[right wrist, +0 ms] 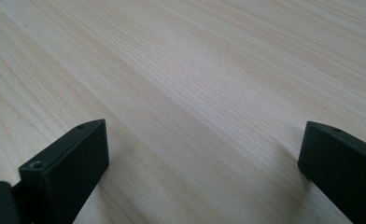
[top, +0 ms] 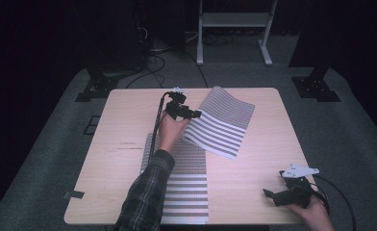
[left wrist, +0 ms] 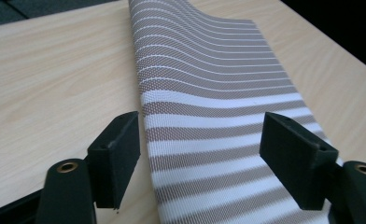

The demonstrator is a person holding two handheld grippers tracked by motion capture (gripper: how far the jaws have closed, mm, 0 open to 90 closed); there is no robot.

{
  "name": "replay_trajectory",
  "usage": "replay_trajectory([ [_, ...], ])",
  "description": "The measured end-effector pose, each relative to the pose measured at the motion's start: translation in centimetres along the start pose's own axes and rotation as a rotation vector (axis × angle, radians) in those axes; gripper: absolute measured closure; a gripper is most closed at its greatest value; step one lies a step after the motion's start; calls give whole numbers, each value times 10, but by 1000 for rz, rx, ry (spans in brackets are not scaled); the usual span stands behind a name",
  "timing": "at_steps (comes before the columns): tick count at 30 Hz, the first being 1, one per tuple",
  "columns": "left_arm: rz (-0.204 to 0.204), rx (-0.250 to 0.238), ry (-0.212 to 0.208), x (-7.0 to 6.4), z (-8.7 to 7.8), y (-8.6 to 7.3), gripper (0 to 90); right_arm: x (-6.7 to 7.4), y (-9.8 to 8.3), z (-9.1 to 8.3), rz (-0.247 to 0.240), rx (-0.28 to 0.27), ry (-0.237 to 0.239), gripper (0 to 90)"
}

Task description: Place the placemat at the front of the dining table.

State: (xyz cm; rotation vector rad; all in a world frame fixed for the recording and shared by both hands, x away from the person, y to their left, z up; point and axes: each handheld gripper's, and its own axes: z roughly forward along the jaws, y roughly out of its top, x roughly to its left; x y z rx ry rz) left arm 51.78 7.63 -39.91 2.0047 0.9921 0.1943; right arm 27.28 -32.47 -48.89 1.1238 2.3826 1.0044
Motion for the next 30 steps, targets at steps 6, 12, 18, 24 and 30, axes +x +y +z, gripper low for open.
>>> replay_trajectory([
  [6, 51, -1, -36, -7, -42, -8, 128, -1, 1, 1, -4, 1, 6, 6],
  [12, 143, 2, -66, -20, -79, -33, 19, -1, 2, 2, -3, -1, 5, 6],
  [18, 202, 11, -92, -34, -96, -70, 0, -1, 3, 3, -6, 0, 4, 6],
  [24, 238, 16, -126, -52, -97, -109, 0, 1, 5, 5, 13, 1, -11, 6],
  [30, 291, 52, -105, -65, -91, -138, 0, 2, 5, 4, 7, 2, -9, 10],
])
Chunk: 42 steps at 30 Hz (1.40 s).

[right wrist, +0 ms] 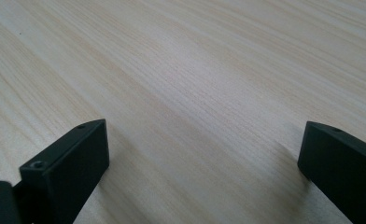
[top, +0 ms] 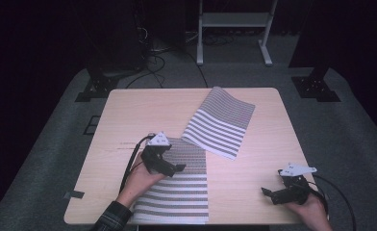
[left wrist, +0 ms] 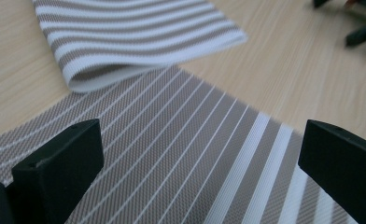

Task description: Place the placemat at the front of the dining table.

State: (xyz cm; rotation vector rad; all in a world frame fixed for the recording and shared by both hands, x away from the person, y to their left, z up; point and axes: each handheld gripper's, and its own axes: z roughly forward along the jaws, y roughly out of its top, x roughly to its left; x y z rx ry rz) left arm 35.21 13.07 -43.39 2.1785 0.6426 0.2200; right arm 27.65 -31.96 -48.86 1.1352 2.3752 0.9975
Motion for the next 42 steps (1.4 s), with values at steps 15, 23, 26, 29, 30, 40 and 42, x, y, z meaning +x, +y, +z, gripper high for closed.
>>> replay_trajectory([
  [15, 63, 156, 52, -9, 28, -32, 0, -1, 38, 2, -26, -40, -25, 229],
  [23, 61, 129, 48, -8, 28, -36, 0, 4, 70, 18, -23, -61, 9, 302],
  [26, 65, 120, 47, -8, 27, -37, 0, 6, 80, 26, -21, -61, 22, 321],
  [29, 64, 113, 48, -8, 27, -38, 0, 6, 87, 32, -3, -74, 42, 337],
  [30, 64, 112, 48, -8, 27, -38, 0, 6, 90, 35, -3, -67, 39, 337],
  [40, 64, 109, 47, -8, 27, -38, 0, 5, 112, 65, -9, -43, 48, 385],
  [42, 64, 109, 47, -8, 27, -38, 0, 6, 116, 71, -12, -51, 54, 413],
])
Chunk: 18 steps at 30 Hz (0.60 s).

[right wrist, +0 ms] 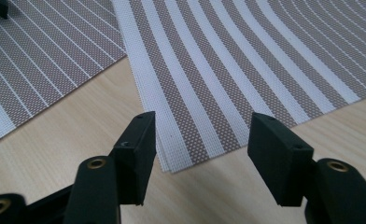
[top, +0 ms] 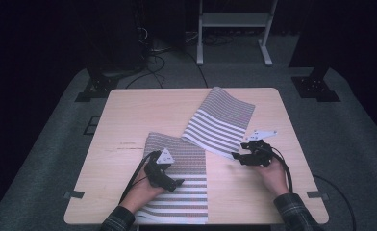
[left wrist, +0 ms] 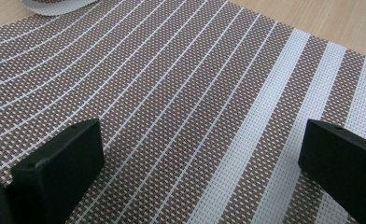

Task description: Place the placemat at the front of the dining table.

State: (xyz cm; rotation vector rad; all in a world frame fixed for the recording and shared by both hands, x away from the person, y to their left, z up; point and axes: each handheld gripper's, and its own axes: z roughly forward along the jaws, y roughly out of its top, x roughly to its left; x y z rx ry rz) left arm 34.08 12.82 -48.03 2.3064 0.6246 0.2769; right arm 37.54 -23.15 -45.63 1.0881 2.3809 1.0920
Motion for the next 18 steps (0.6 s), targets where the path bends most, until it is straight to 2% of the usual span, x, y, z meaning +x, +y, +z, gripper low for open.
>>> replay_trajectory([
  [4, 0, -1, 0, 0, 0, 0, 0, 3, 0, 15, -15, 40, 4, 413],
  [9, -1, -1, -1, 0, 0, 0, 0, 4, 0, 24, -29, 70, 1, 421],
  [18, -1, -1, 0, 0, 0, 0, 0, 2, -2, 23, -26, 79, -17, 572],
])
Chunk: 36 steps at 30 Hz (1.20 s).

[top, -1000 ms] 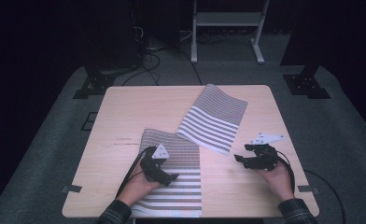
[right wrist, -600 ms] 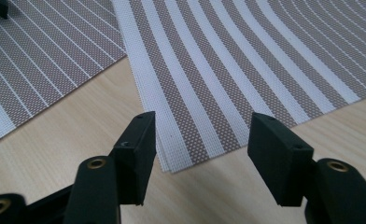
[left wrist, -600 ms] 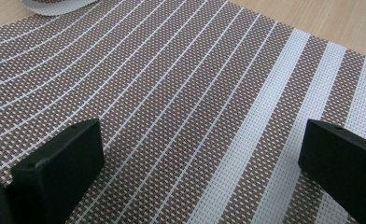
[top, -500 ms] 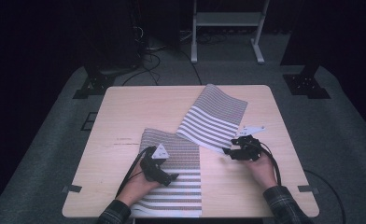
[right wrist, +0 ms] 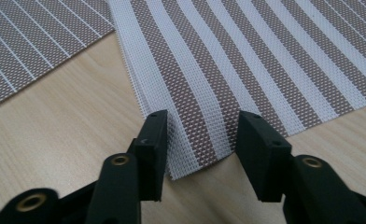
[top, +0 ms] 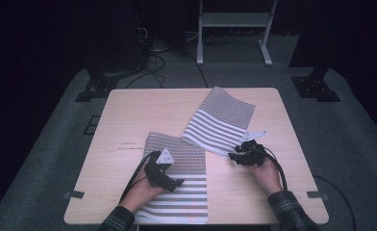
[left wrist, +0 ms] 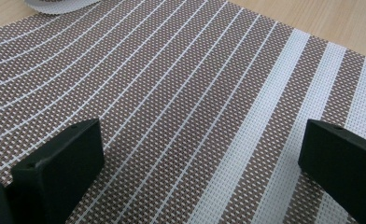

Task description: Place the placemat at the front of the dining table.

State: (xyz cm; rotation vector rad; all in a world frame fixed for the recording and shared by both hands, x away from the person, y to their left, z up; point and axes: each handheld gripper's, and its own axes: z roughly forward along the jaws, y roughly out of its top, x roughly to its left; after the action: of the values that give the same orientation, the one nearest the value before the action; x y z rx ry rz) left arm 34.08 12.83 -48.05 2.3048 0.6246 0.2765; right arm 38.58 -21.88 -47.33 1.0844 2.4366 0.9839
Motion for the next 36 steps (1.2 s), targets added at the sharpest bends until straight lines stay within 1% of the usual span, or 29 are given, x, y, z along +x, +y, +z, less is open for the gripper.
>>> replay_trajectory([
  [2, 0, 0, 0, 0, 0, 0, 0, -1, 0, -1, 0, 3, 5, 586],
  [4, 0, 0, 0, 0, 0, 0, 0, -1, 0, -2, 0, 7, 0, 648],
  [5, 0, 0, 0, 0, 0, 0, 0, -1, -1, -3, 4, 11, 4, 663],
  [7, -1, -1, 0, 0, 0, 0, 0, -3, -1, -5, 15, 20, 13, 734],
  [8, 0, 0, 0, 0, 0, 0, 0, -4, -1, -6, 15, 23, 7, 743],
  [9, -1, -1, 0, 0, 0, 0, 0, -4, -1, -7, 13, 28, 3, 780],
  [10, -1, -2, 0, 0, 0, 0, 0, -5, -1, -8, 14, 29, 2, 791],
  [13, 0, -2, 0, 0, 0, 0, 0, -7, -1, -15, 10, 9, -19, 837],
  [15, -1, -2, 0, 0, 0, 0, 0, -8, 0, -20, 24, -14, -29, 850],
  [16, -1, -2, 0, 0, 0, 0, 0, -9, 1, -23, 19, -12, -29, 855],
  [22, 0, -2, 0, 0, 0, 0, 0, -12, 8, -34, 25, -60, -27, 868],
  [24, 0, -2, 0, 0, 0, 0, 0, -12, 10, -38, 32, -81, -18, 868],
  [25, -1, -3, 0, 0, 0, 0, 0, -13, 12, -39, 40, -86, -3, 868],
  [27, -1, -3, 0, 0, 0, 0, 0, -14, 15, -43, 41, -105, 5, 870],
  [29, 0, 0, 1, 0, 0, 0, 0, -14, 19, -44, 42, -122, 14, 871],
  [30, 0, 1, 1, 0, 0, 0, 0, -14, 22, -45, 38, -133, 11, 872],
  [32, 3, 6, 1, 0, 0, 1, 0, -14, 26, -45, 38, -136, 21, 873],
  [36, 4, 11, 3, 0, 0, 1, 0, -12, 35, -43, 27, -160, 22, 874],
])
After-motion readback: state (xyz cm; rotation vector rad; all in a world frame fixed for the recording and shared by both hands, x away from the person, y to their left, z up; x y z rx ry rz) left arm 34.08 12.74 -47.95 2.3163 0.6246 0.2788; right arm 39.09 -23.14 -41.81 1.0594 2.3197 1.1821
